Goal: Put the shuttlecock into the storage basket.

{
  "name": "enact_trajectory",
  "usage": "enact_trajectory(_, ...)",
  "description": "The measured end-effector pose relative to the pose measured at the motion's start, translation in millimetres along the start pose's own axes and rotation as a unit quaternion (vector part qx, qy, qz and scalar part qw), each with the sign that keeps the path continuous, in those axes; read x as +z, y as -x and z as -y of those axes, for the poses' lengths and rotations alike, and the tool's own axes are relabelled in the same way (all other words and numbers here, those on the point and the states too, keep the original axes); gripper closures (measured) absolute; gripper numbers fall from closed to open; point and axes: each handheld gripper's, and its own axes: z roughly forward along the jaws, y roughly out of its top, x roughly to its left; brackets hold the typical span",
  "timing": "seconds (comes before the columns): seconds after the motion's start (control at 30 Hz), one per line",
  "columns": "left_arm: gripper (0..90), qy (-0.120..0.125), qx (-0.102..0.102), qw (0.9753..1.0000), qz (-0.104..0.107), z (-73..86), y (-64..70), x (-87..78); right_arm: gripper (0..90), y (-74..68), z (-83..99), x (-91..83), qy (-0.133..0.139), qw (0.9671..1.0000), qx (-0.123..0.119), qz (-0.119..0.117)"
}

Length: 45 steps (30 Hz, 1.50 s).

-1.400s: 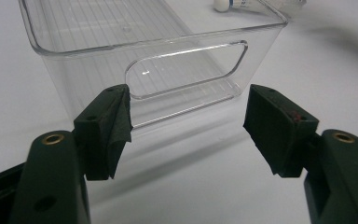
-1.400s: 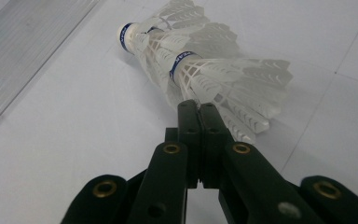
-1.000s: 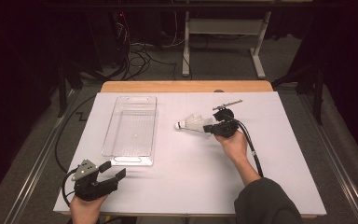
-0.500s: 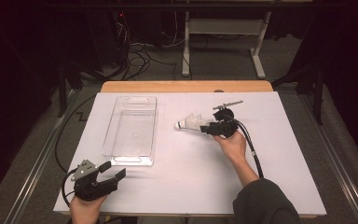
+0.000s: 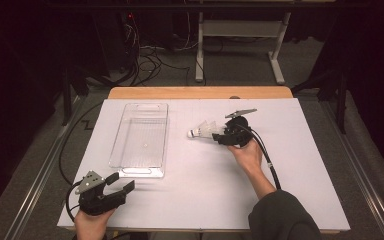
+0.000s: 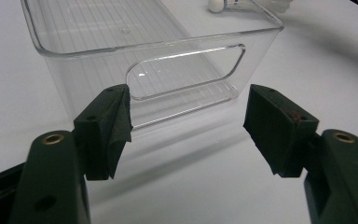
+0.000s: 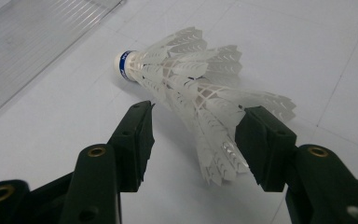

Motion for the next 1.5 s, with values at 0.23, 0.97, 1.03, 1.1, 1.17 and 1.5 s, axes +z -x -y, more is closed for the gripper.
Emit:
enact_trajectory(0.23,32.5,0.0,-0.002,1.0,0.002,0.5,-0.8,-0.5,46.3,0.4,-0.2,2.4,0.003,1.0,0.004,0.0)
enact_trajectory(0.97,32.5,0.003,0.002,1.0,0.005,0.0,0.8,-2.0,46.8,0.0,-7.2,18.4,-0.002,0.9999,0.009,-0.014)
enact_trajectory(1.03,32.4,0.003,0.001,1.0,0.005,0.0,0.8,-2.1,47.1,0.1,-7.5,20.1,-0.002,0.9998,0.01,-0.016)
enact_trajectory(1.1,32.5,0.003,0.002,1.0,0.006,0.0,0.8,-2.1,47.4,0.3,-8.0,22.1,-0.004,0.9998,0.013,-0.017)
enact_trajectory(1.17,32.5,0.003,0.002,1.0,0.006,0.0,0.8,-2.2,47.7,0.7,-8.5,23.7,-0.005,0.9997,0.016,-0.018)
enact_trajectory(1.5,32.5,0.004,0.002,1.0,0.006,0.0,1.0,-2.3,50.0,-0.8,-7.9,31.7,-0.008,0.9993,0.024,-0.026)
